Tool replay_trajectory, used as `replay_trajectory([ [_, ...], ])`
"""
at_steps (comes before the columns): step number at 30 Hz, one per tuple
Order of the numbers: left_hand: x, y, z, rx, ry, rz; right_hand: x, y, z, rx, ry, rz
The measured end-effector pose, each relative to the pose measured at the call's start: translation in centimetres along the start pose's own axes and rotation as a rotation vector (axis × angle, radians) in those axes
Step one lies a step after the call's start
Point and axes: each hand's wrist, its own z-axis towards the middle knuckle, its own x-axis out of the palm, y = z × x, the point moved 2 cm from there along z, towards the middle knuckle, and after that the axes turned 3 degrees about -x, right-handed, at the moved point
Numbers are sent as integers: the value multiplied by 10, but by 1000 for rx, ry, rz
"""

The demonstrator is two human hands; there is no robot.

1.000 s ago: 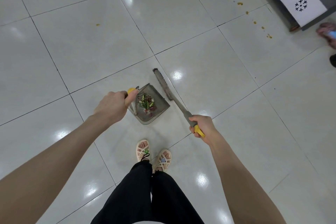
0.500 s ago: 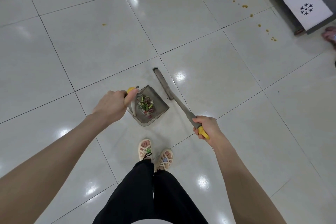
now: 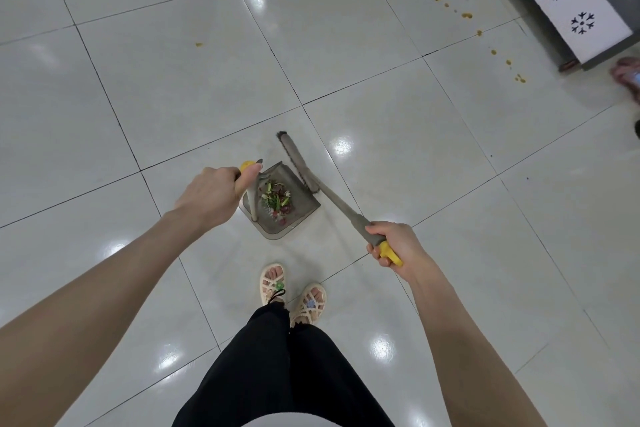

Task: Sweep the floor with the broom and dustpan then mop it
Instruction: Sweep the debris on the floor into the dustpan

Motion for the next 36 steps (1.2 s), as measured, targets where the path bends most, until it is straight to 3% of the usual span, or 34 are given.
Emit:
replay_trajectory([
  [9,1,-2,-1,-21,-3,9,21,-6,14,55,23,28],
  [22,2,-3,-7,-38,8,25,12,-1,12,-23,-35,-17],
  [31,8,5,-8,-42,-21,7,6,-26,-9,98,52,25],
  [36,17,7,-10,-37,-57,-23,4,-22,-19,56,56,-1],
])
